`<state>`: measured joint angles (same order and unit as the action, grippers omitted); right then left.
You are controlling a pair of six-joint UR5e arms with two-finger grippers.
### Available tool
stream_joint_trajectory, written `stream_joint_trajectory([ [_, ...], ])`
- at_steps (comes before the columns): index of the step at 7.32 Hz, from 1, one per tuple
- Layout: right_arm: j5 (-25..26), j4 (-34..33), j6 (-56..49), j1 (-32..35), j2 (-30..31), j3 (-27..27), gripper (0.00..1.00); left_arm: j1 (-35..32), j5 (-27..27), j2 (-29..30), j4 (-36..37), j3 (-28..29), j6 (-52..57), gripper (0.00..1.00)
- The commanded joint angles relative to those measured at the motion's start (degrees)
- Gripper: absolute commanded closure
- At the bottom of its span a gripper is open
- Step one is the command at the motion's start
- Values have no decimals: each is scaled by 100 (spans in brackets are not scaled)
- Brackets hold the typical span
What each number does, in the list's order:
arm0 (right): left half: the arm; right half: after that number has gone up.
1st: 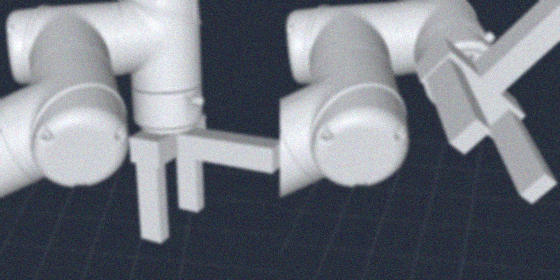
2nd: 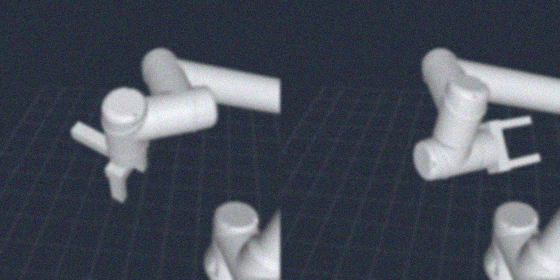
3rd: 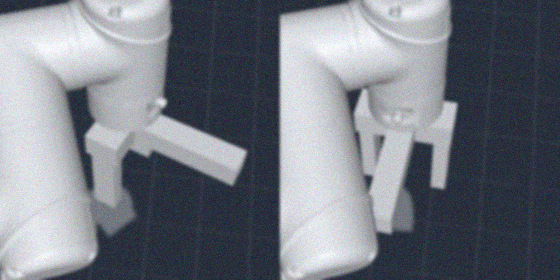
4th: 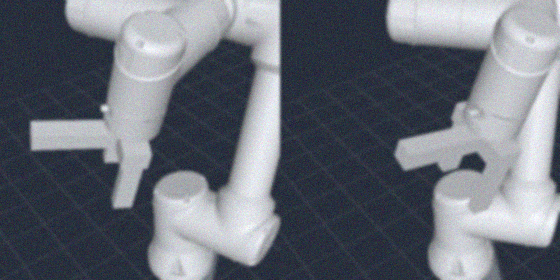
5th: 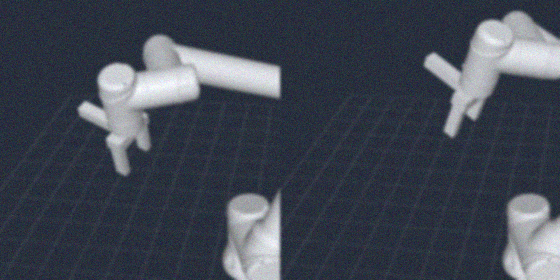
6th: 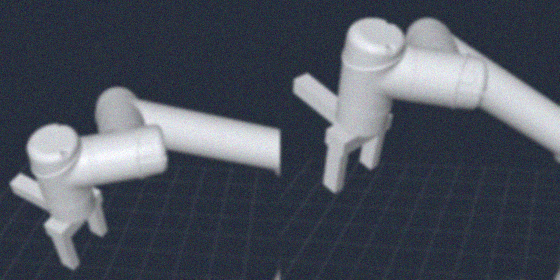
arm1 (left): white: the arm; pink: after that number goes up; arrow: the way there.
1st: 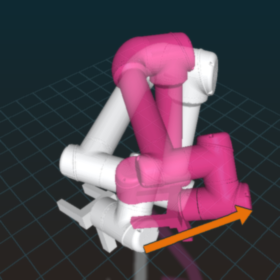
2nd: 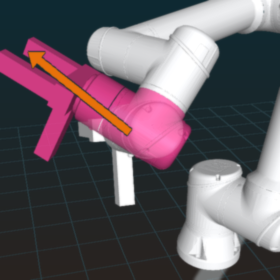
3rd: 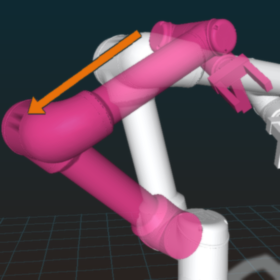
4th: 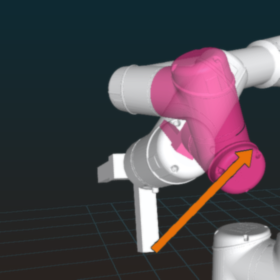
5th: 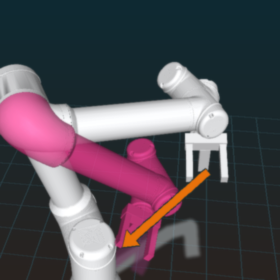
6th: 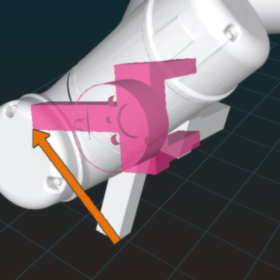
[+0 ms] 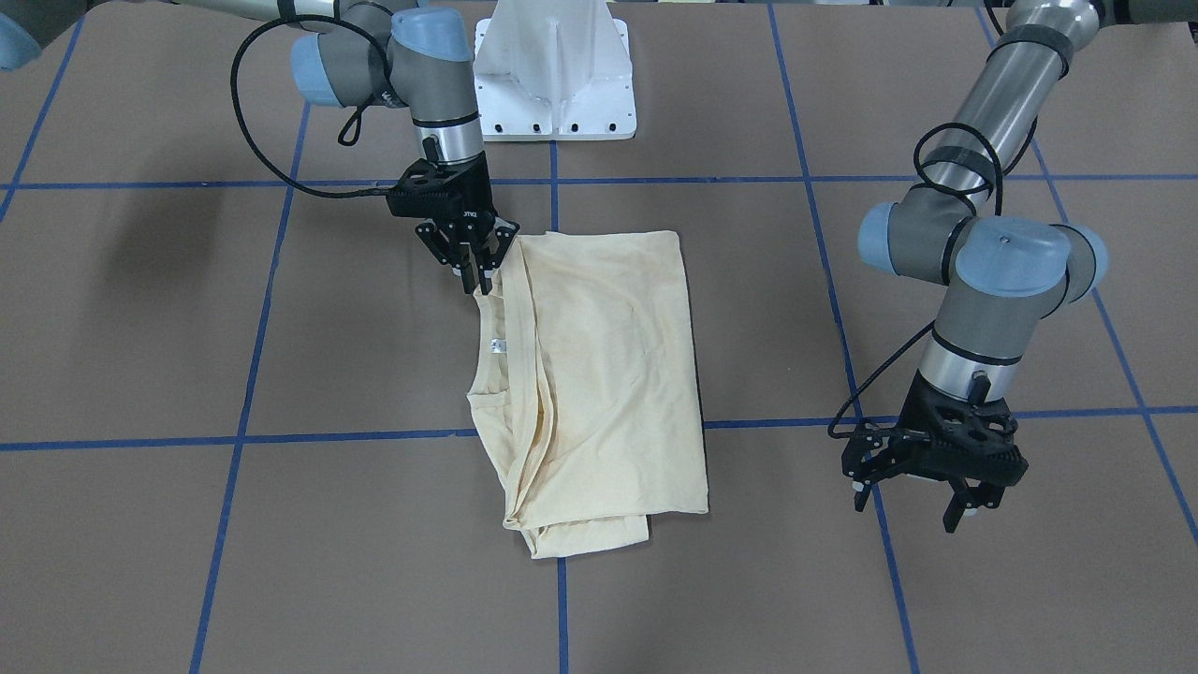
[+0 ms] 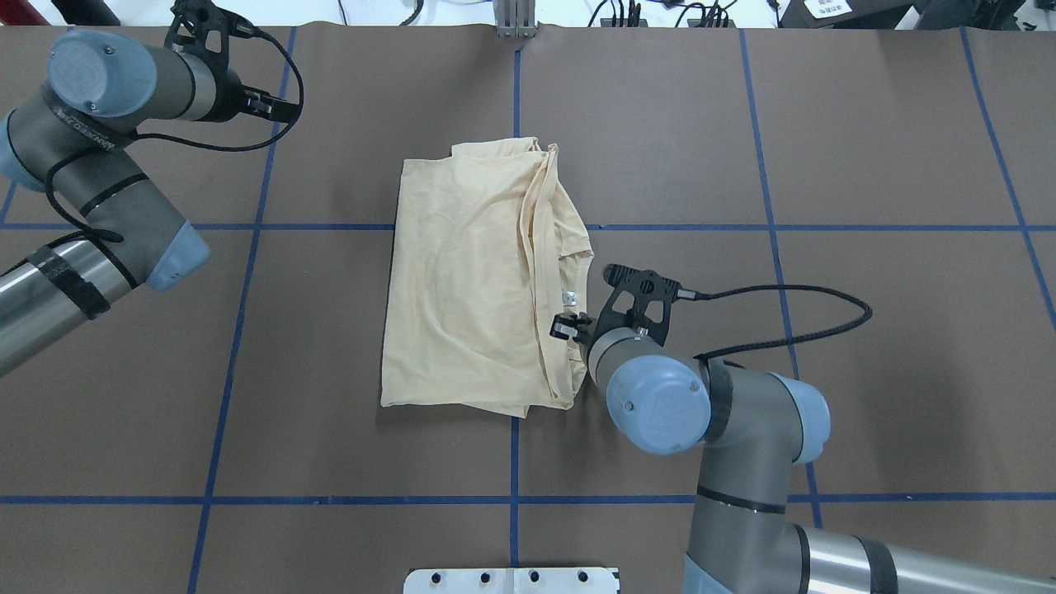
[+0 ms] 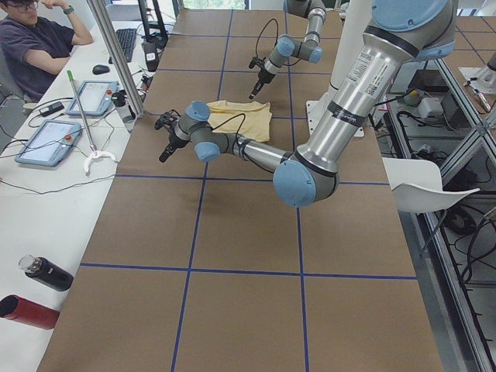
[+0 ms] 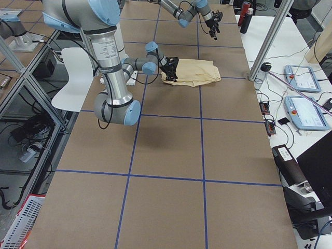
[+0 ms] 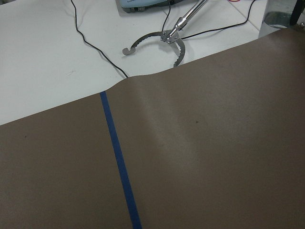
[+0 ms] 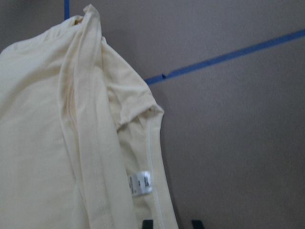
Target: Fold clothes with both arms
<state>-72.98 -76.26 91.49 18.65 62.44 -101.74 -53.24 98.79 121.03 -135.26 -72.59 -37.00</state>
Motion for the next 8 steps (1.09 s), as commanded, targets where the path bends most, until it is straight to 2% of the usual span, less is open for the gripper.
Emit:
stream_joint_trajectory([
  [1,-653,-980,-674,733,-885,380,0,6,9,0,0,-36,-52,0],
  [2,-699,-1196,-929,893,-1509,1018,0,15,9,0,0,-36,-149,0],
  [3,-839,-1207,-1175,1008,-1986,1772,0,41,9,0,0,-28,-150,0],
  [4,-1188,-1225,-1430,1200,-2460,2502,0,50,9,0,0,-28,-158,0],
  [5,-1227,-1216,-1798,1254,-2804,3110,1,50,9,0,0,-36,-158,0],
  [6,-1297,-1207,-1993,1272,-2982,3464,2,50,9,0,0,-36,-167,0],
  [8,-1508,-1207,-2074,1264,-3307,3817,12,50,9,0,0,-45,-158,0],
])
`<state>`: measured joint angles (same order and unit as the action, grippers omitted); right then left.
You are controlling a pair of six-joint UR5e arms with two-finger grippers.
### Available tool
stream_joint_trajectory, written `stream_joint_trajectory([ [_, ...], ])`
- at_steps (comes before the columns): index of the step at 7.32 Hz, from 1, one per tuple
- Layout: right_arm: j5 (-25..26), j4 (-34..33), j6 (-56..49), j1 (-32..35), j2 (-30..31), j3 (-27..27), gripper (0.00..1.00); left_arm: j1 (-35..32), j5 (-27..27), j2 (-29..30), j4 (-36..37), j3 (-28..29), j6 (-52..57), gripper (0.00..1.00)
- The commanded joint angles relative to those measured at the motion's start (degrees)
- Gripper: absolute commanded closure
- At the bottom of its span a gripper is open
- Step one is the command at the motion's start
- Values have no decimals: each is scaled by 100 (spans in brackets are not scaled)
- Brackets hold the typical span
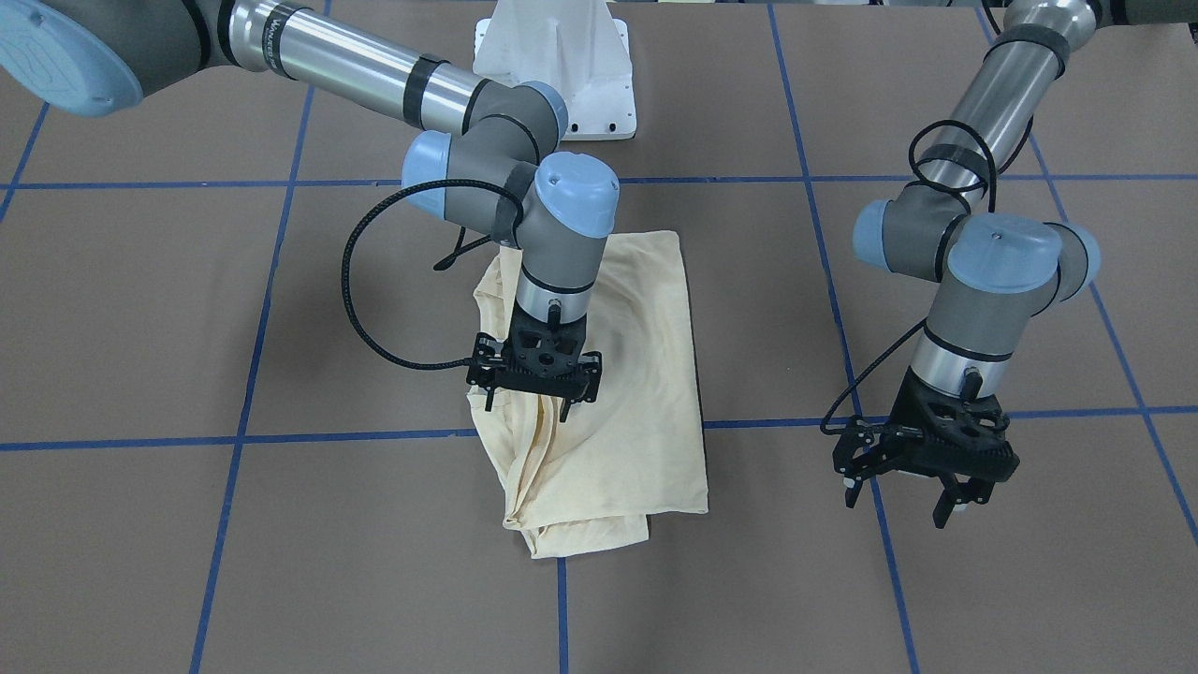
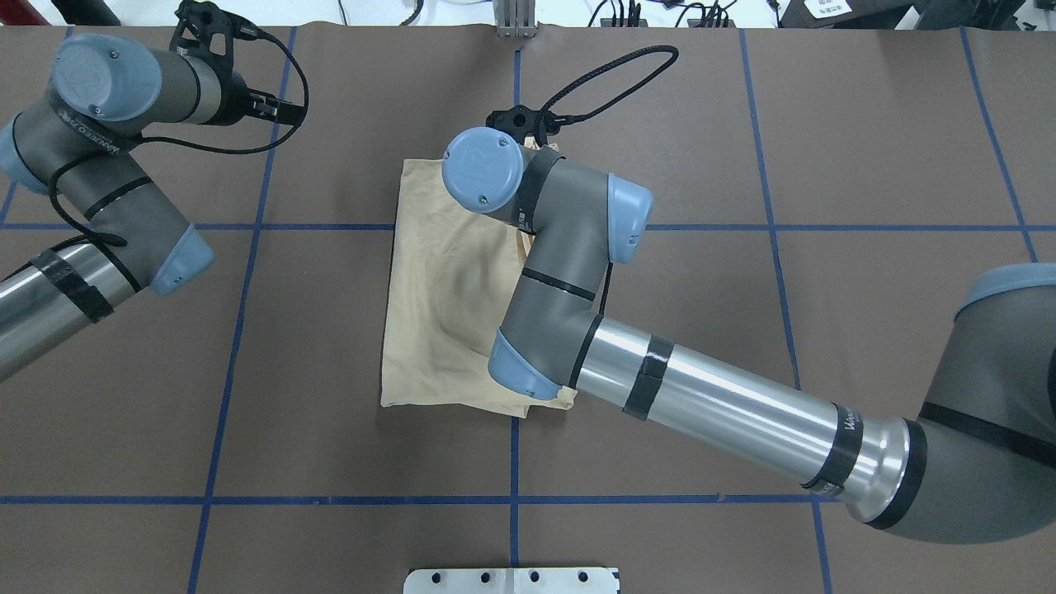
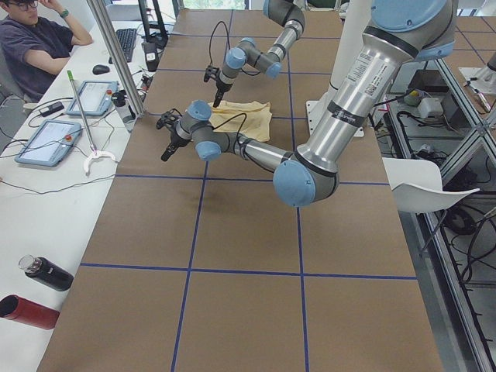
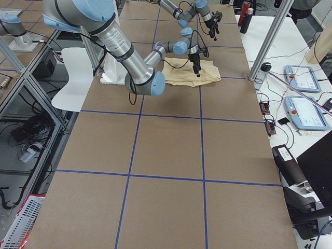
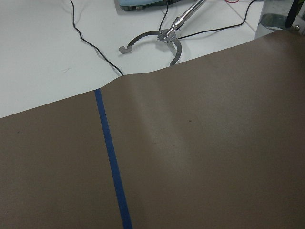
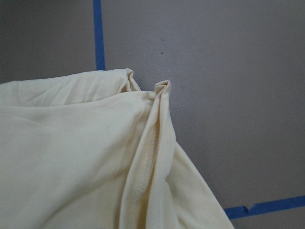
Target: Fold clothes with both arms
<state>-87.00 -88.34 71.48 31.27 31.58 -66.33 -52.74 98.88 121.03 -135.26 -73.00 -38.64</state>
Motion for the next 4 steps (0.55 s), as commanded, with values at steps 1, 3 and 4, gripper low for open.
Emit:
stream_joint_trajectory([
  [1,-124,1,-82,-16,-301,418,18,0,0,0,0,-12,6,0],
  [3,-309,-25,-99,-69,-293,472,51,0,0,0,0,-12,6,0],
  [4,-309,-25,-100,-95,-302,472,74,0,0,0,0,-12,6,0],
])
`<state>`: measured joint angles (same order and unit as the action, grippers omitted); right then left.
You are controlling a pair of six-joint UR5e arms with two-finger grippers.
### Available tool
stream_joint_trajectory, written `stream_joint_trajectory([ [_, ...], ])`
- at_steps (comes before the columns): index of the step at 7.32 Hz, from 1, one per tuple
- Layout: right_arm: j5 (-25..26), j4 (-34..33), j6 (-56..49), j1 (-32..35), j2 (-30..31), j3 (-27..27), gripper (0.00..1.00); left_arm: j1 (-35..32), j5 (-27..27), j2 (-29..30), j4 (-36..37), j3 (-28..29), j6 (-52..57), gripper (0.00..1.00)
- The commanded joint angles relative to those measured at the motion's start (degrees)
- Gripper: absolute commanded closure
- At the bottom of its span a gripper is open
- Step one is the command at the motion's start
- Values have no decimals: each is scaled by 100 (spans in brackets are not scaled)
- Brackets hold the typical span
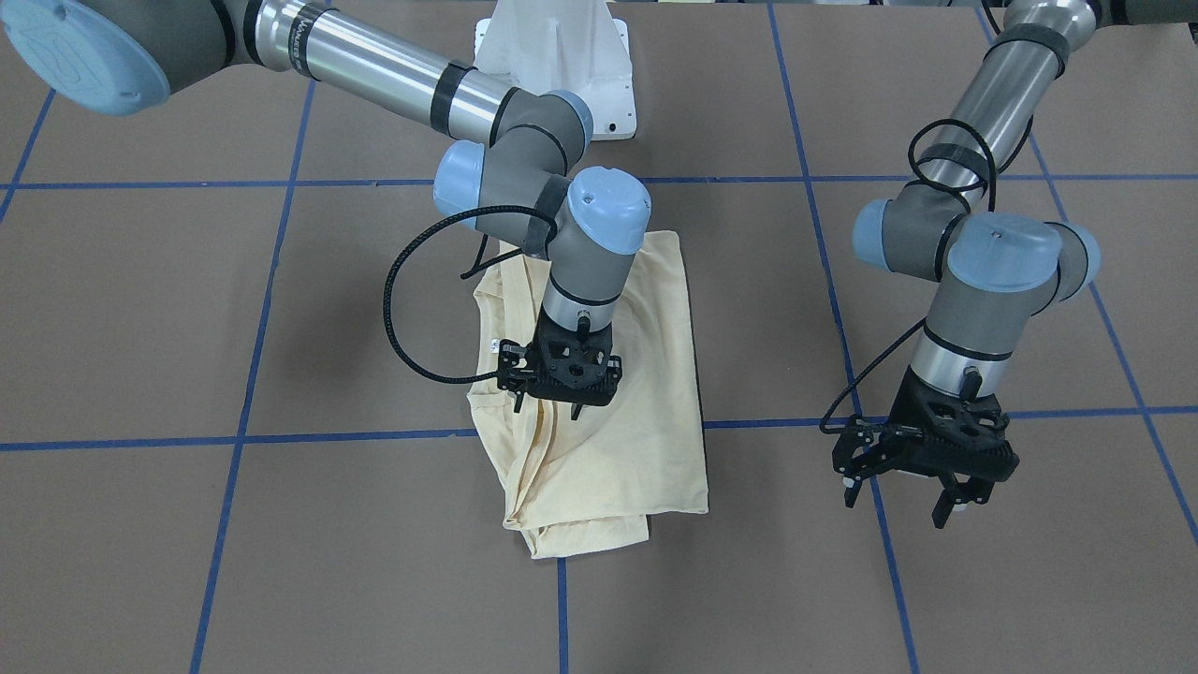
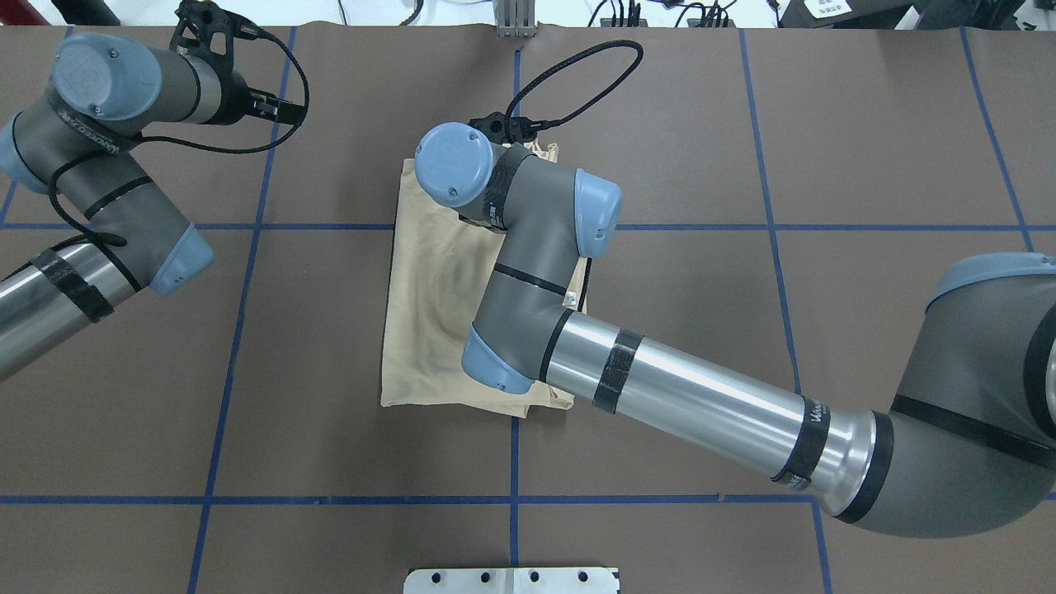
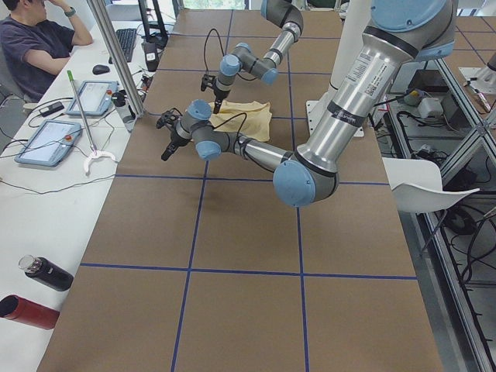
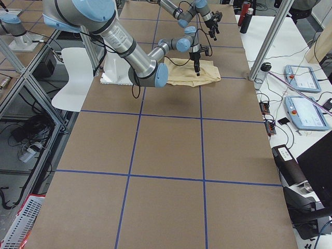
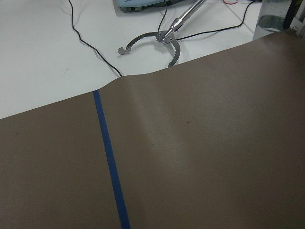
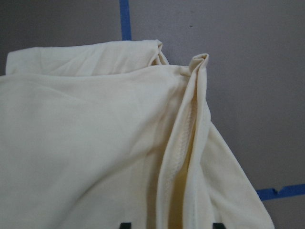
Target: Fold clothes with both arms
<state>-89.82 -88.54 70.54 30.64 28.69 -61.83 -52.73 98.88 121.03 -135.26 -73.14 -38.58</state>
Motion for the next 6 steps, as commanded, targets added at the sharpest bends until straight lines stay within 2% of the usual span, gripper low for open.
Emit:
stream_joint_trajectory([
  [1,-35,-40,-14,-31,-12,22,96,0,0,0,0,2,0,0],
  [2,-88,-66,-101,-31,-12,5,100,0,0,0,0,2,0,0],
  [4,-88,-206,-137,-14,14,-65,100,0,0,0,0,2,0,0],
  [6,-88,-435,-242,21,319,-450,100,0,0,0,0,2,0,0],
])
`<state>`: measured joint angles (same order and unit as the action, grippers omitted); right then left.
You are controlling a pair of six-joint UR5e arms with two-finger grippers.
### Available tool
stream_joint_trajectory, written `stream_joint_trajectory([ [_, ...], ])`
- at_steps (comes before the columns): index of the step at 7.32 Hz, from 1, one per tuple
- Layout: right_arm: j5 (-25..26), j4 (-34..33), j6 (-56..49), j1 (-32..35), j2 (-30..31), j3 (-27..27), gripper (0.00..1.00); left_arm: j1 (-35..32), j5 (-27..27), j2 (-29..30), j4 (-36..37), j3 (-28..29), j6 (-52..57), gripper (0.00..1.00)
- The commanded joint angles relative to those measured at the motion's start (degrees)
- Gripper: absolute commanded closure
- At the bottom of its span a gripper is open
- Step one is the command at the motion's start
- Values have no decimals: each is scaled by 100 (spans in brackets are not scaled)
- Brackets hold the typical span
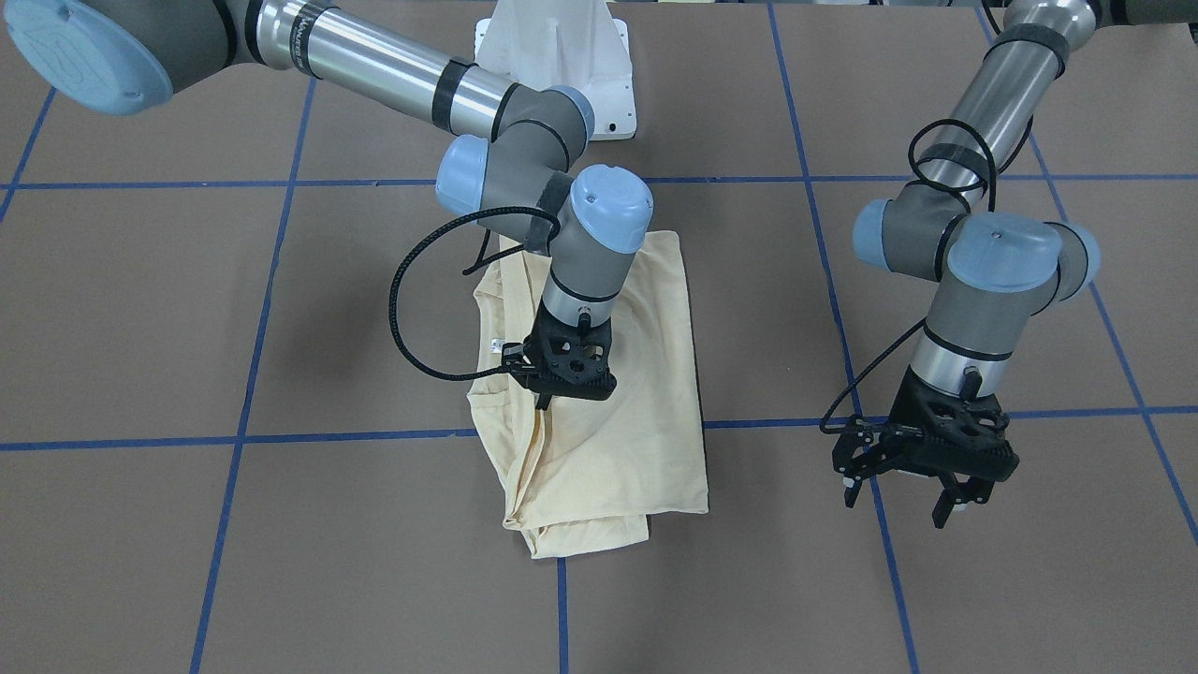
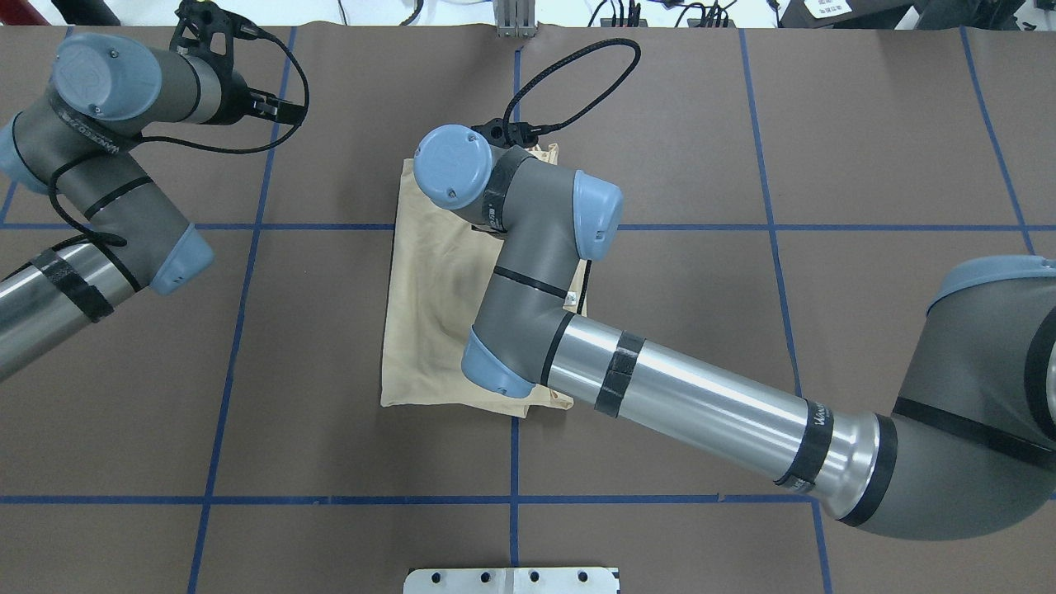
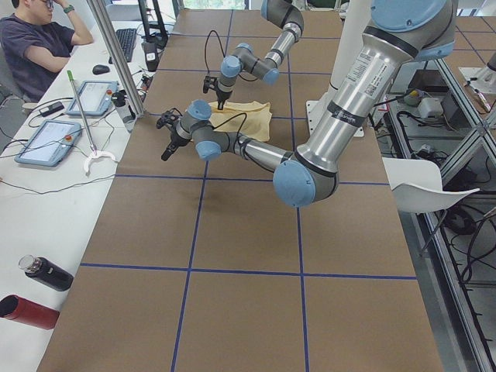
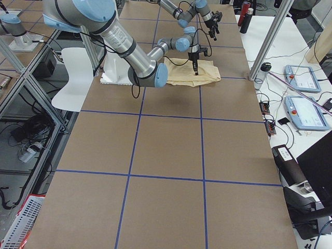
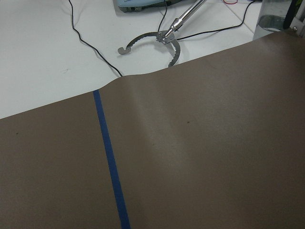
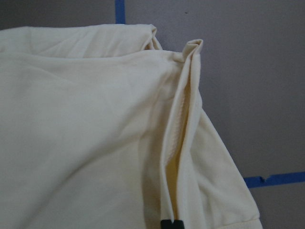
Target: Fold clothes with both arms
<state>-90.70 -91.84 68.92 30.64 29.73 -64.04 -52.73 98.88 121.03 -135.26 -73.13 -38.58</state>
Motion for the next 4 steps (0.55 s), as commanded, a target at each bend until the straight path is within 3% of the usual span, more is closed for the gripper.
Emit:
stream_joint_trajectory([
  [1,8,-79,-411,82,662,-624,100,0,0,0,0,0,0,0],
  [3,43,-18,-686,118,1113,-856,100,9,0,0,0,-9,-9,0],
  [4,52,139,-704,118,1175,-856,72,9,0,-9,0,0,-18,0],
])
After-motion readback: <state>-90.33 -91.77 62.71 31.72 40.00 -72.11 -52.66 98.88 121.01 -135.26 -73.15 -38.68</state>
